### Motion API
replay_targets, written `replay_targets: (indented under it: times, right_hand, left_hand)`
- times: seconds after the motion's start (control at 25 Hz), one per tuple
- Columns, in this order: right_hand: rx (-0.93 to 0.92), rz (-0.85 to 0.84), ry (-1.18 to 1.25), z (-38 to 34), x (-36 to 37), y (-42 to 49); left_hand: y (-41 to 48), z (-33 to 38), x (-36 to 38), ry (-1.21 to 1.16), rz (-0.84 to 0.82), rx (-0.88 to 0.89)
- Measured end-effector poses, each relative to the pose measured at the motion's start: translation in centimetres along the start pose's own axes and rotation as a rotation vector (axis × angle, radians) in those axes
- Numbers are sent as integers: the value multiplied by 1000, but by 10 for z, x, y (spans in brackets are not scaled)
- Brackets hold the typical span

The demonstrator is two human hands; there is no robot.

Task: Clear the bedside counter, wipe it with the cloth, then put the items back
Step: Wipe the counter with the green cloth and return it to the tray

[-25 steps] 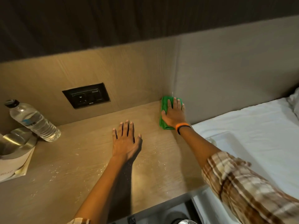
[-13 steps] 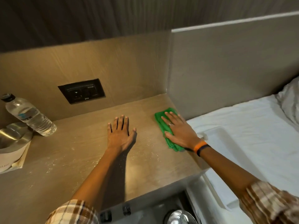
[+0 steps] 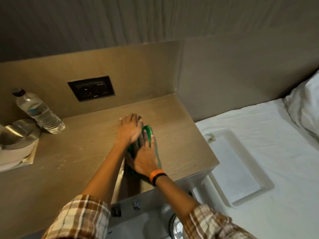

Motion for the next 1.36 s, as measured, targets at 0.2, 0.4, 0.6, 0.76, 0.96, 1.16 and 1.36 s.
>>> replay_targets:
  times: [0.2,0.4,0.6,0.76,0.96,1.16,1.36]
  right_hand:
    - [159,85,83,77,-28,-5]
    - [80,127,-300,100,-19,-11]
    - [72,130,-289,106,-16,-8]
    - [82,144,-288,102,-16,-8]
    - [74,129,-285,98,-19,-10]
    - [66,113,-261,103,-22,-11]
    - [99,140,-289,94,-27,-20]
  left_hand:
    - [-90,16,16,21,14,191]
    - [-68,11,46,228,-70,191]
    - [2,-51,11,312,-22,-84]
    - [-31,-77,-3,286,58,-388]
    - [-110,-6,30,235,40,-278]
    - [-185,-16,28,233,-78,145]
    - [-176,-113,-23,286,-73,53]
Point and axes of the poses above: each hand's wrist, its own y-axis towards the middle knuckle, its own x-axis out of the palm, z = x × y, the point moved 4 cm from there along y, towards the middle knuckle, and after that the axes turned 4 degrees about z, right-handed, at the moved point
